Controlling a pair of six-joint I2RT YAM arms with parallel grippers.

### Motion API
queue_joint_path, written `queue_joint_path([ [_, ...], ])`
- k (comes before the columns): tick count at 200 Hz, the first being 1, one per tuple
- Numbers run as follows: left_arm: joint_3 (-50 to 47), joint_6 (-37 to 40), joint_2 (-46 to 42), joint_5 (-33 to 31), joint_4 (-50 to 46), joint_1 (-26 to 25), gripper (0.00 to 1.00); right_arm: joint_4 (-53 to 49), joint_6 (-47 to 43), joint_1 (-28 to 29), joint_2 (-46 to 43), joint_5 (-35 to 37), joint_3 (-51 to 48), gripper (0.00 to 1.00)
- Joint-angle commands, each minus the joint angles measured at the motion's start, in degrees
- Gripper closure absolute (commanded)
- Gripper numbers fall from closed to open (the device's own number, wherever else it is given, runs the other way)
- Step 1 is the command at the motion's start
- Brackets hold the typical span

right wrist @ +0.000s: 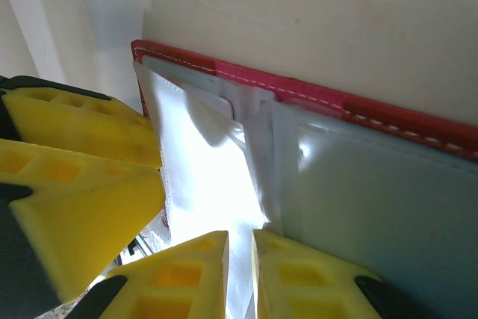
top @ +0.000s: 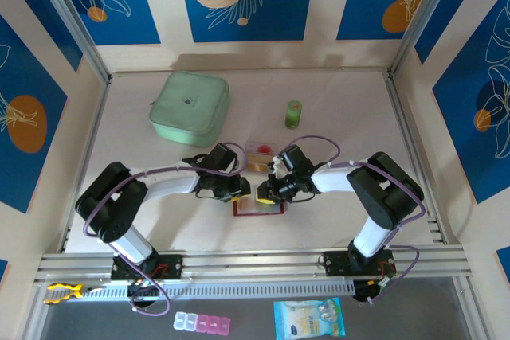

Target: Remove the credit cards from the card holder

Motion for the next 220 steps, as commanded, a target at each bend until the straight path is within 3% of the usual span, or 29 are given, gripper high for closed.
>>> queue_joint_path([
  [1,0.3,-0.1,0.0,1.2,0.1,-0.3,0.7,-4.1,1.1,-0.1,-0.3,1.5,-1.9,0.82],
  [50,1.8,-0.8,-1.6,2.7,1.0,-0.4,0.74,-6.9,0.7,0.7,-5.0,1.8,-0.1,0.8],
  [107,5.1,-1.0,-1.3,4.9,0.9,-1.4,0.71,-23.2,-3.1,0.3,-13.4,11.2,5.1,0.78],
  [145,8.7,-0.3,2.5,6.3,0.3,-3.2,0.7,-27.5,-4.0,-1.9,-19.2,13.9,4.6,0.77],
  [220,13.6,-1.0,10.5,9.0,3.7,-5.5,0.84,-30.5,-4.3,-5.8,-26.4,14.4,1.5,0.76],
])
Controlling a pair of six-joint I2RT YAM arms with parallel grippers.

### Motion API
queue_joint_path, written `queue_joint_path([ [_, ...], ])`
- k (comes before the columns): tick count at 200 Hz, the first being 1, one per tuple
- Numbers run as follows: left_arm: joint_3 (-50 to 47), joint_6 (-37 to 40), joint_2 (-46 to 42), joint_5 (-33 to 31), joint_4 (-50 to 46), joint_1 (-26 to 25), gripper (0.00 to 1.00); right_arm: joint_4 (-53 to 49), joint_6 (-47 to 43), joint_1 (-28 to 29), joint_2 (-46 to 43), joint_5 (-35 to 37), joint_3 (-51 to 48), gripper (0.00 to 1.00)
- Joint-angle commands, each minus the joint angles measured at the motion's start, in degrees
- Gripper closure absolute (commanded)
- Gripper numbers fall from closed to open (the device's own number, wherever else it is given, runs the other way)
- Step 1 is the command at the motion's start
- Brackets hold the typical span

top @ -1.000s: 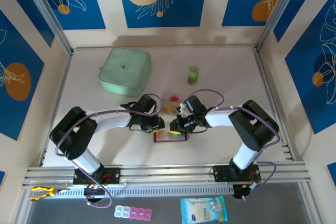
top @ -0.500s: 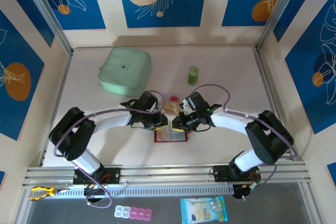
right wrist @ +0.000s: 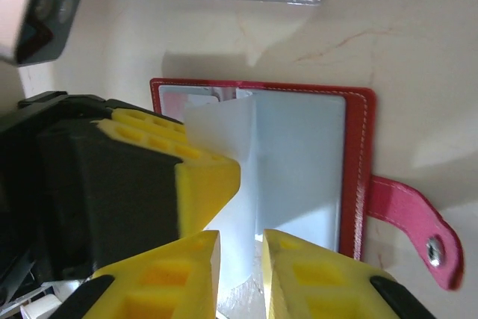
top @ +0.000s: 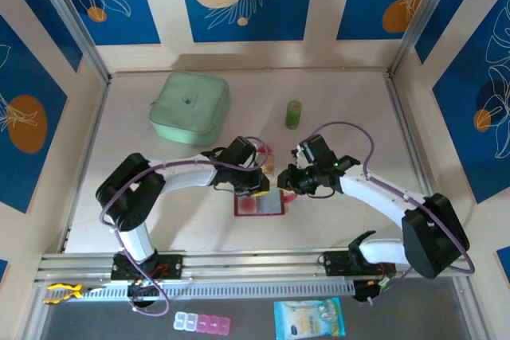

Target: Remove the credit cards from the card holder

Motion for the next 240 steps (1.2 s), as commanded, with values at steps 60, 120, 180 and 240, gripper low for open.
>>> queue_joint_path([
  [60,3.1,-3.2,6.1,3.7,6.4,-1.0,0.79,-4.4,-0.4,-2.2,-6.1,0.4,-3.4,0.75],
  [120,3.2,-2.9,5.6,3.6,7.9,-1.0,0.65,-3.9,-0.1,-2.5,-5.2,-0.7,-3.4,0.74],
  [180,1.2,-2.7,3.1,3.5,11.4,-0.6,0.56,-1.7,0.6,-2.2,-1.9,-2.8,-2.2,0.73],
  [240,-5.4,-3.0,-3.6,0.3,12.7,2.0,0.61,0.2,0.8,0.5,4.2,-3.5,0.6,0.74],
])
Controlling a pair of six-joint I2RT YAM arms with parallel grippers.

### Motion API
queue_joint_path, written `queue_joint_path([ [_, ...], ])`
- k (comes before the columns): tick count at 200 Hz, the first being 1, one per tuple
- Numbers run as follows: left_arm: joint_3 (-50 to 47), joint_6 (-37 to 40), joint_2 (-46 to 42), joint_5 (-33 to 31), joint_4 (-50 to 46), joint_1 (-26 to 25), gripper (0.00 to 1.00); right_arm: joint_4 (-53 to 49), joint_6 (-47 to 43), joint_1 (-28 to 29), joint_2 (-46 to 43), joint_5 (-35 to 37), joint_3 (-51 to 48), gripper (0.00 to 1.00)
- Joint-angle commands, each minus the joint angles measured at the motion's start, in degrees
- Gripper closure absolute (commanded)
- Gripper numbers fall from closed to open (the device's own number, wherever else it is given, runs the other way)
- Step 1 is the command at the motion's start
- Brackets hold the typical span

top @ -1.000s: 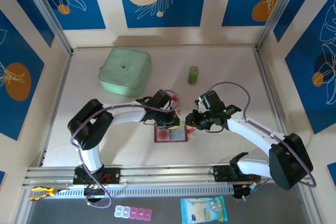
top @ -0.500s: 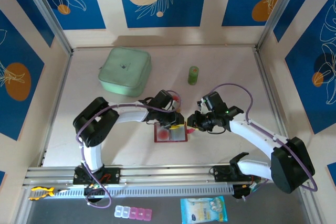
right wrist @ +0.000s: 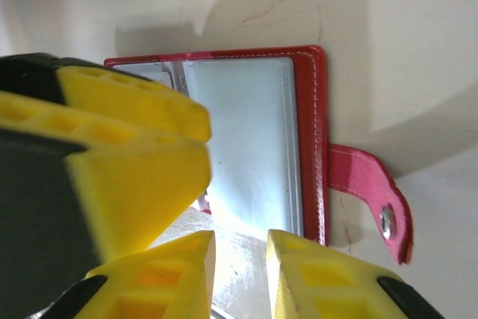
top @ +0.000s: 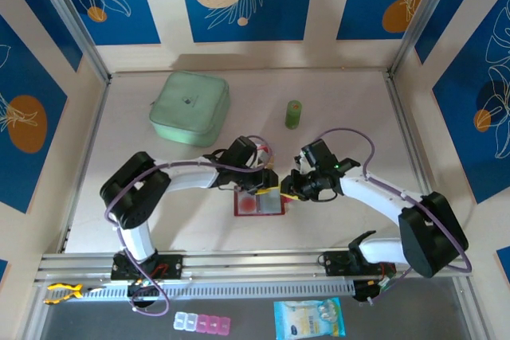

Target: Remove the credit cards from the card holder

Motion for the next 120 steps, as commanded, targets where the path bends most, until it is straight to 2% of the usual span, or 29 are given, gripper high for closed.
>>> queue_joint_path([
  [1,-2.7,-0.1,-3.9,-1.8,1.0,1.5,0.61,1.1,0.5,1.4,2.3,-1.9,2.6,0.74],
  [120,-16.8,-1.4,-15.7,-7.4,-1.7,6.2,0.68,4.3,1.4,9.3,20.0,-3.2,14.0,0.76],
])
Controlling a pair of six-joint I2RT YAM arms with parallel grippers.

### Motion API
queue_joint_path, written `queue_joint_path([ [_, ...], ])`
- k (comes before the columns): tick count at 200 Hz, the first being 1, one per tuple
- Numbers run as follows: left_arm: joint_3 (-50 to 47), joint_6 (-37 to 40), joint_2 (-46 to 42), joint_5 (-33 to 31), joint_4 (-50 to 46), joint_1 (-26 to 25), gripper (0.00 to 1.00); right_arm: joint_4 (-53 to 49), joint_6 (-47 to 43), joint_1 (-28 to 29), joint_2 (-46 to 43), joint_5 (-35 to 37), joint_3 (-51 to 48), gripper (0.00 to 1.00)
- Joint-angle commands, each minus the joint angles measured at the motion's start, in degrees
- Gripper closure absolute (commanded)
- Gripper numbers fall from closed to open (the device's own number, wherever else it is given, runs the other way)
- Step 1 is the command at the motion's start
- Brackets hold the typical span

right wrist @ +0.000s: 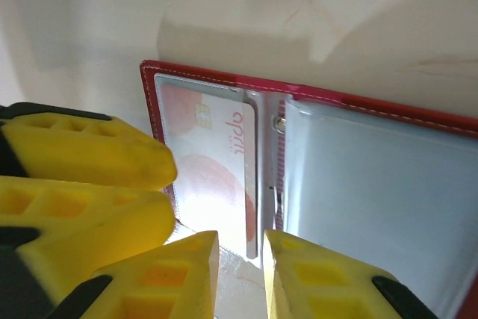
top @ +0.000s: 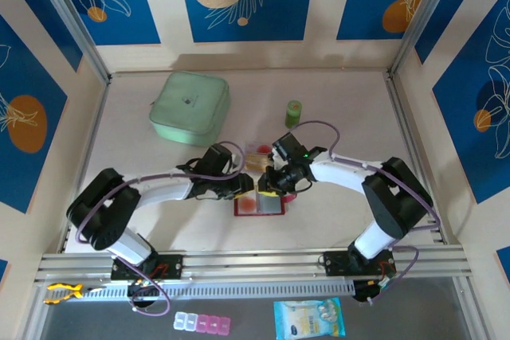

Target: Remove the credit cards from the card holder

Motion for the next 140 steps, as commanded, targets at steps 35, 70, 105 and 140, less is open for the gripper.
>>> queue_joint_path([
  [35,-4.1,-0.5,-1.8,-0.8,-0.6,1.8,0.77,0.5,0.6,2.2,5.4,-1.8,3.8,0.77],
  [70,-5.1,0.0,-0.4,-0.7,-0.2,2.1,0.82,0.7,0.5,2.8,7.2,-2.0,4.3,0.79],
  [105,-5.8,-0.2,0.6,-0.2,0.3,2.4,0.86,0.9,0.6,3.2,8.5,-2.3,4.5,0.8],
  [140,-5.8,0.3,0.3,-0.4,-0.8,2.6,0.88,1.5,0.8,3.8,9.6,-2.6,4.6,0.81],
])
